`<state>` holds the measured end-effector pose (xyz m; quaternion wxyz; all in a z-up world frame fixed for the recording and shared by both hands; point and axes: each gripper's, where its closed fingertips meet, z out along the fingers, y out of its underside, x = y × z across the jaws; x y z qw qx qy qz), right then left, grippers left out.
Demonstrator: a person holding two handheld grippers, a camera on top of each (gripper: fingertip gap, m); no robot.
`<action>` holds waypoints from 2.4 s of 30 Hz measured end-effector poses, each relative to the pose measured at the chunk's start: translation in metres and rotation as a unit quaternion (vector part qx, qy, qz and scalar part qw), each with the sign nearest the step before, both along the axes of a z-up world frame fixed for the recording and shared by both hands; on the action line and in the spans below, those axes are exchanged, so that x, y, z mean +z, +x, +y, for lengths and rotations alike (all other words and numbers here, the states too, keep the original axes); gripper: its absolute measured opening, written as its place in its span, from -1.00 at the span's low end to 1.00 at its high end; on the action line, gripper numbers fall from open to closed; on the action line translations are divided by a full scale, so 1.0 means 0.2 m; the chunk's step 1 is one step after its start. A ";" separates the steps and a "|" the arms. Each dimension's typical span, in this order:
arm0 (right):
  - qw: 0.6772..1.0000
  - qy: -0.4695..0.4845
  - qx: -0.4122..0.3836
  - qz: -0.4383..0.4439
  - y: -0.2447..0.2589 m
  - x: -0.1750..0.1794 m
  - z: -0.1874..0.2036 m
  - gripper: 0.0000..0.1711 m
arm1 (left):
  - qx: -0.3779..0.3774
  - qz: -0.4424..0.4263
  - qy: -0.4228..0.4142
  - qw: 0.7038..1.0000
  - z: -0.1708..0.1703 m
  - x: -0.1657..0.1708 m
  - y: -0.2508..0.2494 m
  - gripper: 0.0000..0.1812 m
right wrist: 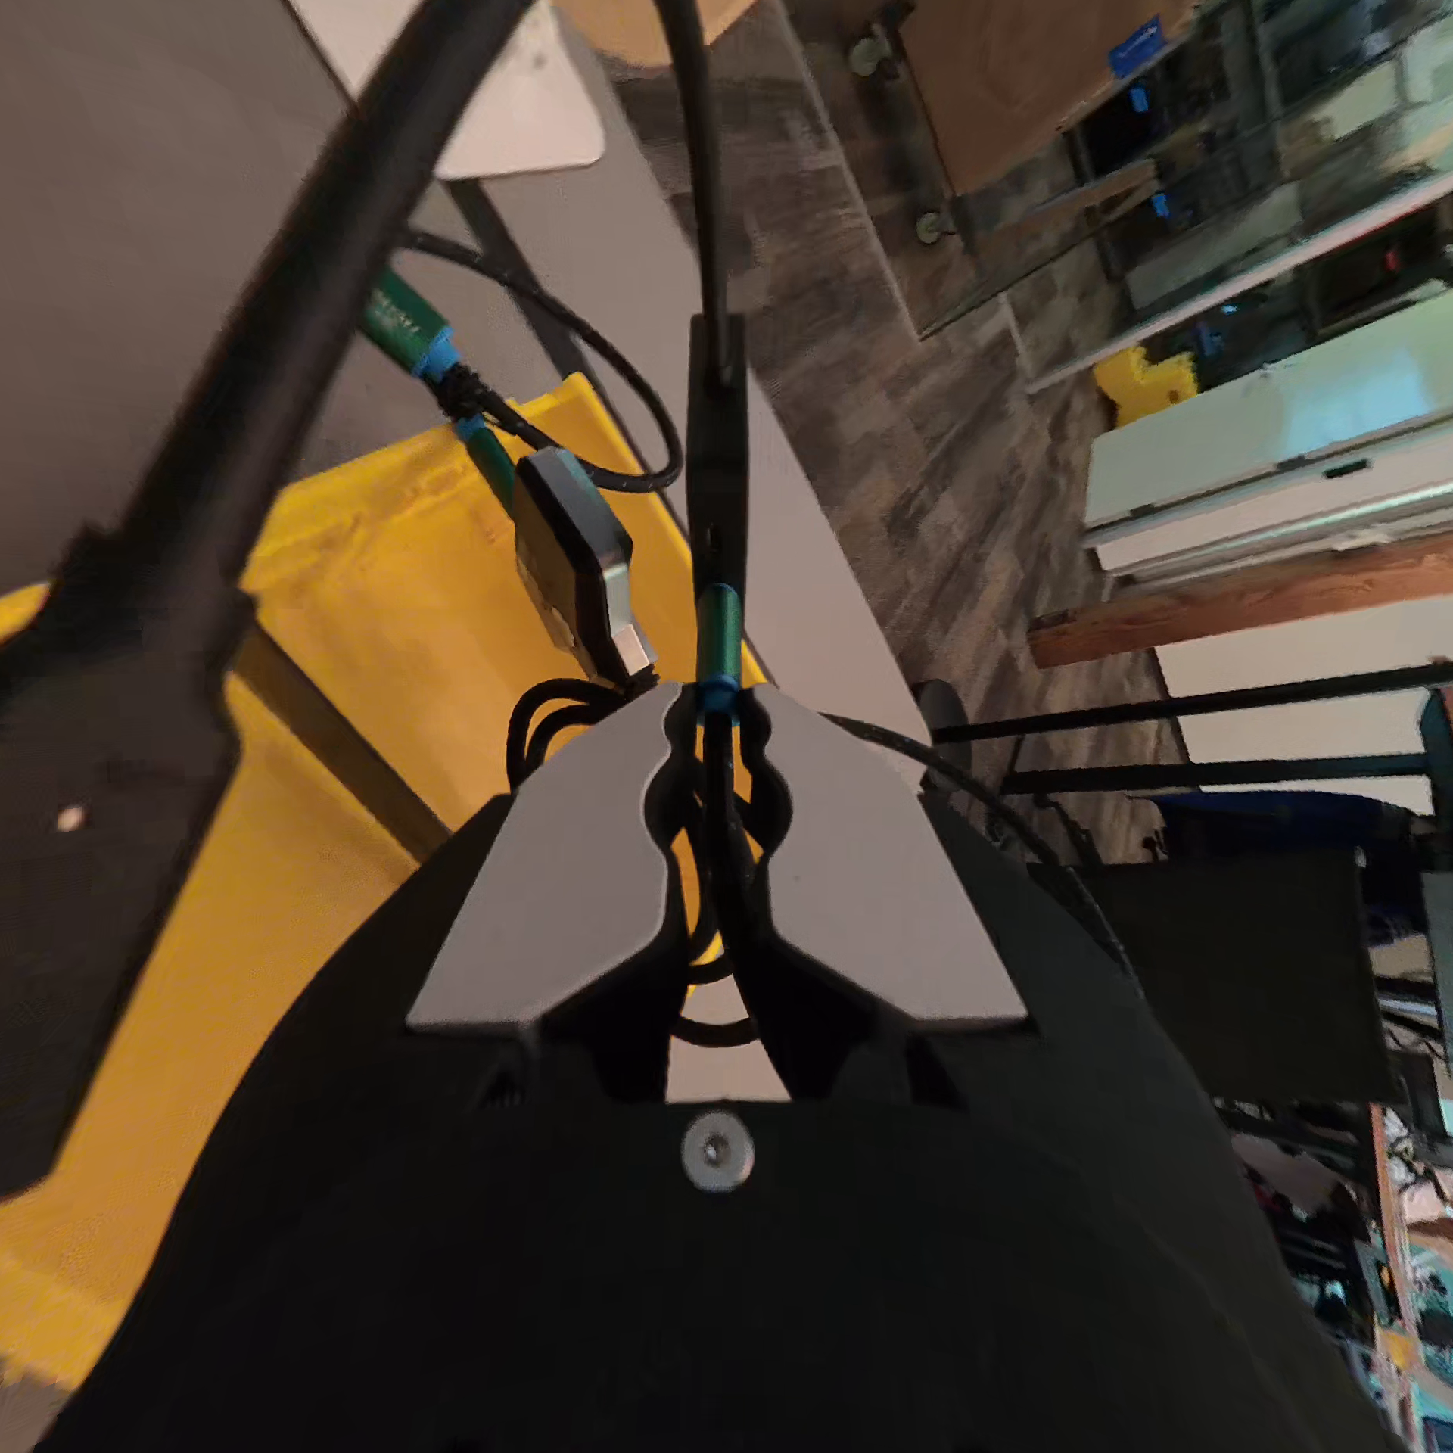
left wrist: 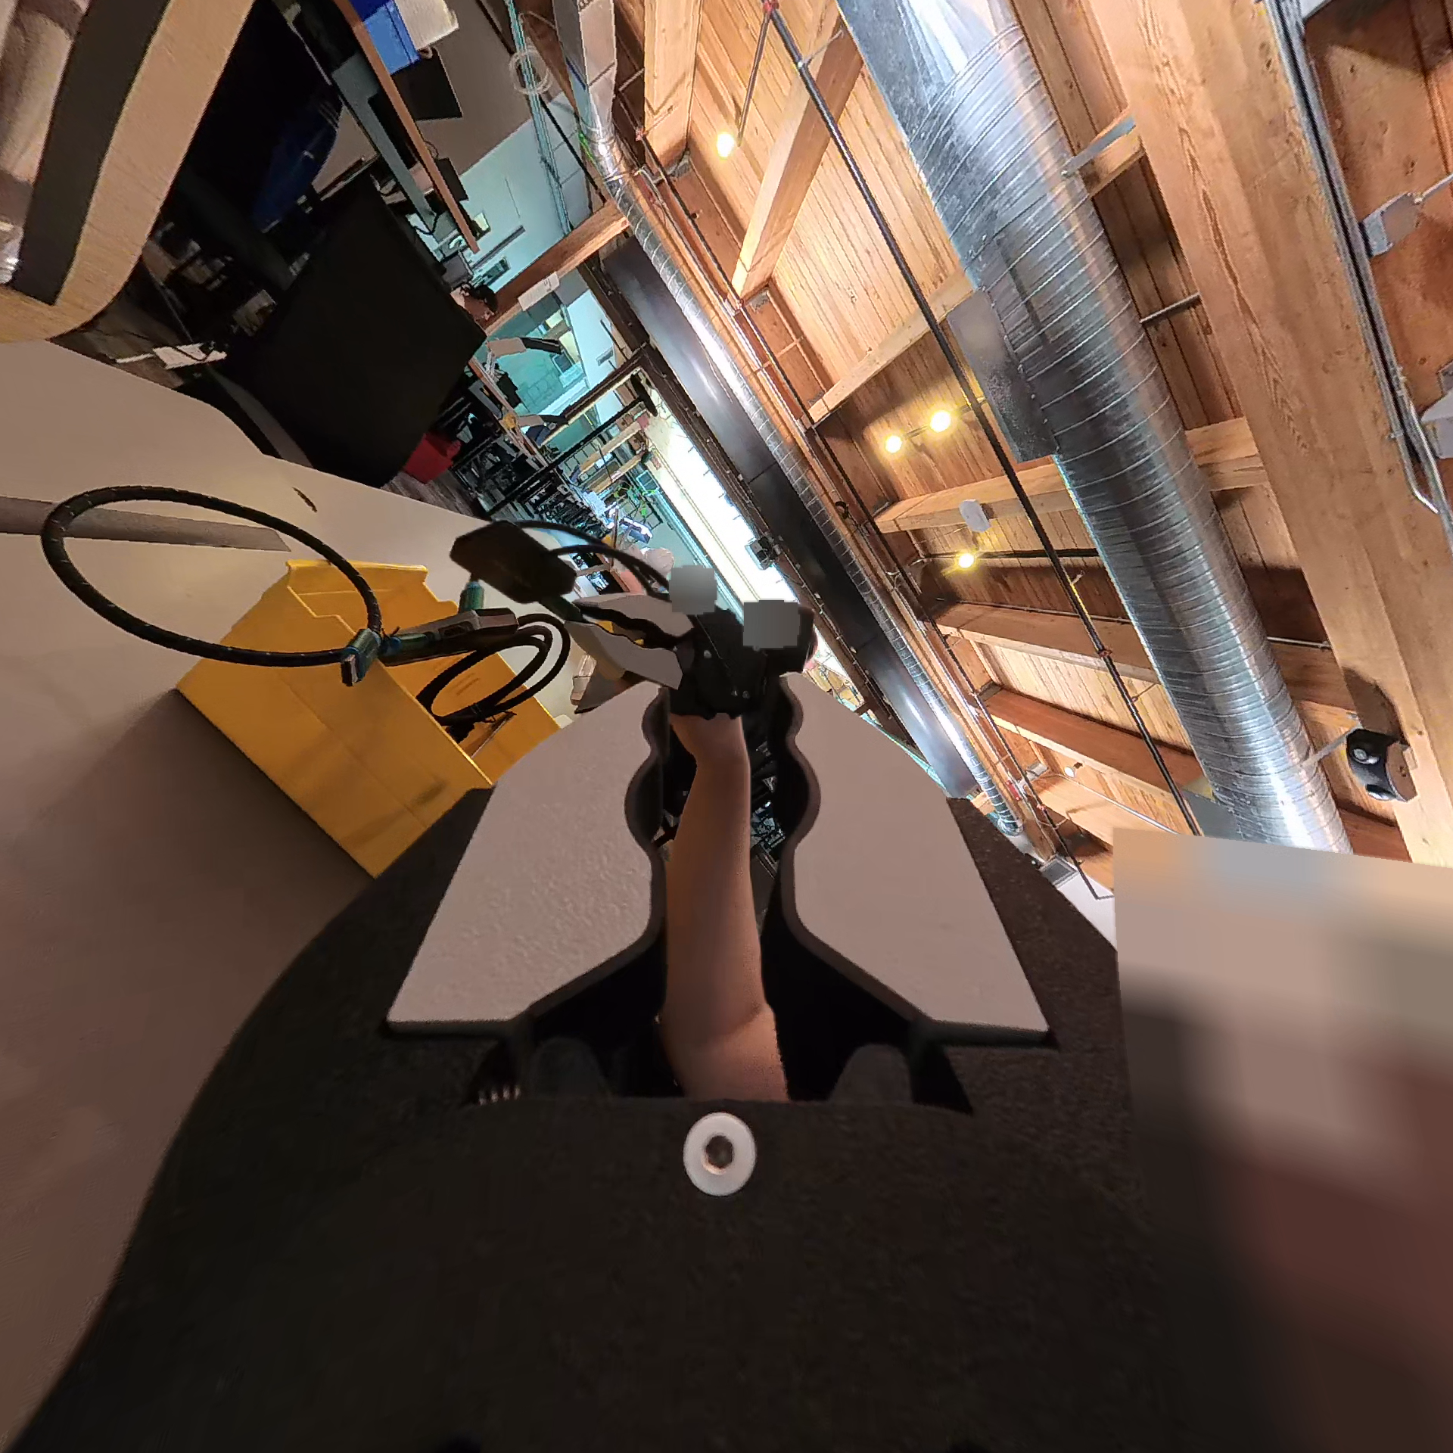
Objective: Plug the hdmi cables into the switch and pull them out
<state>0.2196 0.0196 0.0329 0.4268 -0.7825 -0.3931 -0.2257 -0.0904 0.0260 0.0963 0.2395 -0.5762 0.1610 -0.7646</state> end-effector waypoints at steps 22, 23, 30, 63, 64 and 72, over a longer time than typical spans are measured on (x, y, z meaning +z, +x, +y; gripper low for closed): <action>0.855 -0.511 -0.078 -0.028 0.18 -0.42 0.12 -0.84 | -0.027 0.014 0.001 1.000 -0.03 -0.05 0.06 -0.78; 0.856 -0.509 -0.083 -0.025 0.18 -0.42 0.12 -0.83 | -0.026 0.015 0.004 1.000 -0.03 -0.05 0.06 -0.79; 0.917 -0.394 -0.050 -0.036 0.14 -0.21 0.18 -0.78 | -0.021 0.007 0.006 1.000 -0.02 -0.01 0.03 -0.79; 0.809 -0.318 -0.331 0.367 0.47 -0.64 -0.50 -0.75 | 0.338 0.631 0.090 0.692 0.34 -0.35 -1.52 -0.42; 0.804 -0.326 -0.333 0.369 0.46 -0.66 -0.50 -0.79 | 0.326 0.643 0.070 0.690 0.35 -0.42 -1.57 -0.40; 0.804 -0.357 -0.359 0.312 0.46 -0.73 -0.48 -0.91 | 0.232 0.706 -0.039 0.668 0.33 -0.81 -1.80 -0.35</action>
